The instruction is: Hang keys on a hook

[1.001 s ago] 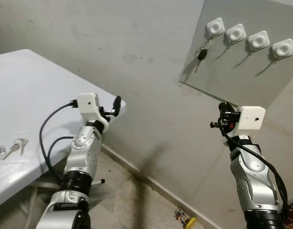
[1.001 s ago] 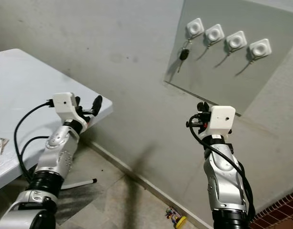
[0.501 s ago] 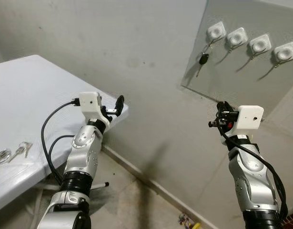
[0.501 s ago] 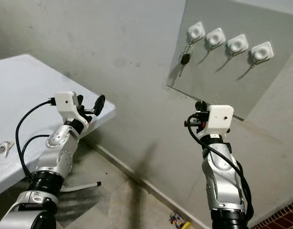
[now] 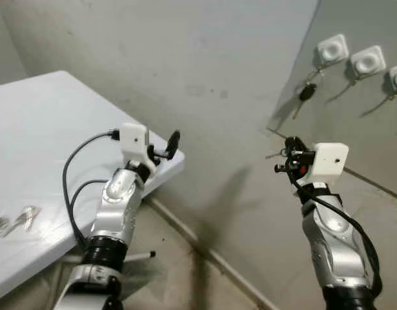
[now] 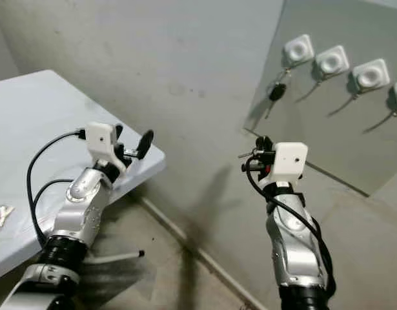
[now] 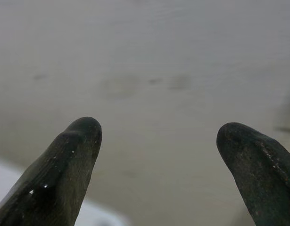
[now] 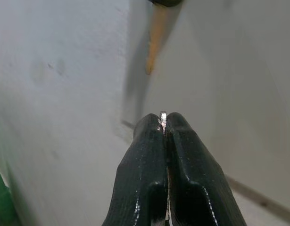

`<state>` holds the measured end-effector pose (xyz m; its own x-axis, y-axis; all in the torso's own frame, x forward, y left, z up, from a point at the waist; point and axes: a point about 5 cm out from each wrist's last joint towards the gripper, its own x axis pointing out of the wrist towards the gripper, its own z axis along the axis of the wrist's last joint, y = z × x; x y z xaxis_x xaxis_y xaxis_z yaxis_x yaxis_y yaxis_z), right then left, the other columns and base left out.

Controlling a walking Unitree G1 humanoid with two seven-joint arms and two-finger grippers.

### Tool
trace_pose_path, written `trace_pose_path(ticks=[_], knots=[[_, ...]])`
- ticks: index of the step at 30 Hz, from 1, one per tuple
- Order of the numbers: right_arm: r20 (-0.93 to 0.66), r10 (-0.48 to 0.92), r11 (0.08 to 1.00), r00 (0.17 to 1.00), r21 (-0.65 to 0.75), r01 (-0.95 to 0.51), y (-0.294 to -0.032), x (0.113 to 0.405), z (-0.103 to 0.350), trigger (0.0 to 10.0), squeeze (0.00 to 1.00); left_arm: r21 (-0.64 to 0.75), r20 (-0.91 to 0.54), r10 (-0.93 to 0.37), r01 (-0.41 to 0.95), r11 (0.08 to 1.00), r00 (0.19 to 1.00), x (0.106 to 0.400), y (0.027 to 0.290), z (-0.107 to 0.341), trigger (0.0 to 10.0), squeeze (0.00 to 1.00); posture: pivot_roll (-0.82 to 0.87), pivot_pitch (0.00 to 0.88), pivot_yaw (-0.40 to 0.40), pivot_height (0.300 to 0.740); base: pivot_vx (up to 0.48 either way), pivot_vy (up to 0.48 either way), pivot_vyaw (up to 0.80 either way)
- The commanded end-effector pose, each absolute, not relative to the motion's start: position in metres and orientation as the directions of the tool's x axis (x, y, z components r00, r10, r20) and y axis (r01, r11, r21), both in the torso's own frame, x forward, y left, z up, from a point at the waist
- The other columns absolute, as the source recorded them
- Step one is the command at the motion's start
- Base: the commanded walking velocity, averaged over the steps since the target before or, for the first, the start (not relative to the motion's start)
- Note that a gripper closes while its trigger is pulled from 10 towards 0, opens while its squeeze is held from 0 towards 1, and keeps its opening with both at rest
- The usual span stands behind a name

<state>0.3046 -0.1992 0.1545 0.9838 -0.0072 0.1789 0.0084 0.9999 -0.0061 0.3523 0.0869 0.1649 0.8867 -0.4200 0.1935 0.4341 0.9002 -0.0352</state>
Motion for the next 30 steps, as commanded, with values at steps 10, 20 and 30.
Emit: trace_pose_path(ticks=[10, 20, 30], knots=[[0.245, 0.063, 0.998, 0.968, 0.002, -0.066, -0.186, 0.307, 0.169, 10.0, 0.00, 0.127, 0.271, -0.567, 0.555, 0.822, 0.778, 0.338, 0.068, 0.194, 10.0, 0.00, -0.02, 0.008, -0.075, 0.711, 0.000, 0.000, 0.00], [0.310, 0.056, 0.998, 0.949, -0.006, -0.057, -0.187, 0.309, 0.186, 10.0, 0.00, 0.159, 0.287, -0.626, 0.609, 0.777, 0.725, 0.333, 0.052, 0.205, 10.0, 0.00, -0.02, 0.008, -0.078, 0.711, 0.000, 0.000, 0.00], [0.309, 0.036, 0.999, 0.950, 0.020, -0.045, -0.188, 0.312, 0.192, 10.0, 0.00, 0.153, 0.292, -0.633, 0.618, 0.771, 0.717, 0.332, 0.052, 0.208, 10.0, 0.00, -0.03, 0.003, -0.075, 0.711, 0.000, 0.000, -0.32]])
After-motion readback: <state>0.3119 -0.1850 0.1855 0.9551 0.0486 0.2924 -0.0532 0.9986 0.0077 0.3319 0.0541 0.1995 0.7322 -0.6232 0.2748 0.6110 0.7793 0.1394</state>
